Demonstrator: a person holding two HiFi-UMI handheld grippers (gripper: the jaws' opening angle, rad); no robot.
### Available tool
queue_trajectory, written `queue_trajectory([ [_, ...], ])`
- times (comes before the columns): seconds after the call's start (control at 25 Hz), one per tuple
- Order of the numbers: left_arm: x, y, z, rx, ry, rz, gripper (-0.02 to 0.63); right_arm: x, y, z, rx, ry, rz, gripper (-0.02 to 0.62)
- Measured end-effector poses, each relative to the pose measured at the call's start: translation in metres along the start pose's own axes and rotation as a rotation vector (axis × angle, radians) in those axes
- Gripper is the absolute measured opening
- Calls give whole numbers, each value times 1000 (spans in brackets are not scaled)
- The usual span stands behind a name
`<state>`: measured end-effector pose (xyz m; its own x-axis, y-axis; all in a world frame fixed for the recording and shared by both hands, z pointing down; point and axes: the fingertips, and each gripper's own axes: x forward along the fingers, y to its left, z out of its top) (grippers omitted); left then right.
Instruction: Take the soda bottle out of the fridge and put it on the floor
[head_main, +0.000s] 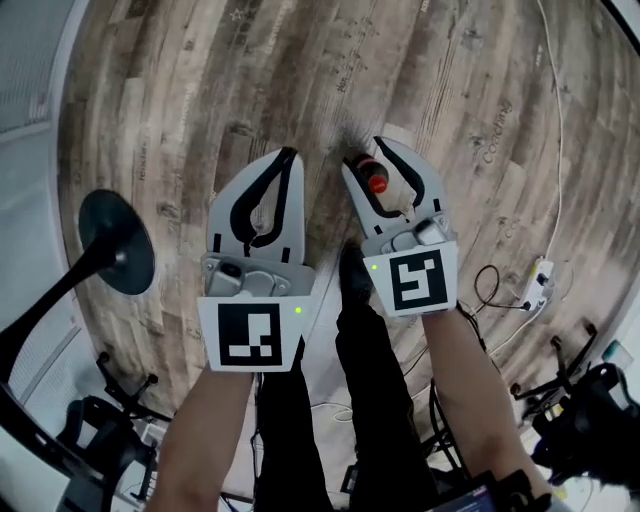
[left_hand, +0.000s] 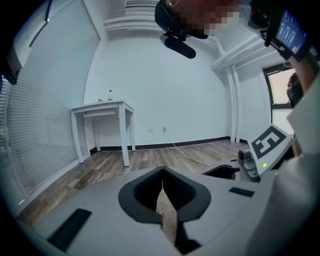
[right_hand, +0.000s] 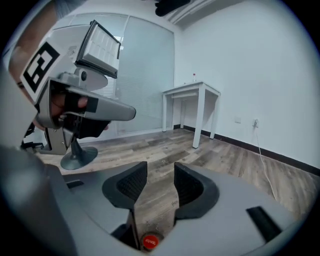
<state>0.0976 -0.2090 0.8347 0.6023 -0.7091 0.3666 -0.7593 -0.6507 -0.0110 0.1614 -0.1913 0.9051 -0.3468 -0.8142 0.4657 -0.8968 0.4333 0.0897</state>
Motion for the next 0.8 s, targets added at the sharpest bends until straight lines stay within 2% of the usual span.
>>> queue_trajectory([
  [0.32, -25, 8, 149, 66, -116, 31, 17, -50, -33, 171, 12, -194, -65, 173],
  [0.6, -67, 23, 303, 199, -234, 52, 17, -104, -51, 337, 33, -411, -114, 154],
  [0.8, -112, 31, 400, 174, -342, 94, 17, -160, -63, 438, 19, -508, -151, 126],
])
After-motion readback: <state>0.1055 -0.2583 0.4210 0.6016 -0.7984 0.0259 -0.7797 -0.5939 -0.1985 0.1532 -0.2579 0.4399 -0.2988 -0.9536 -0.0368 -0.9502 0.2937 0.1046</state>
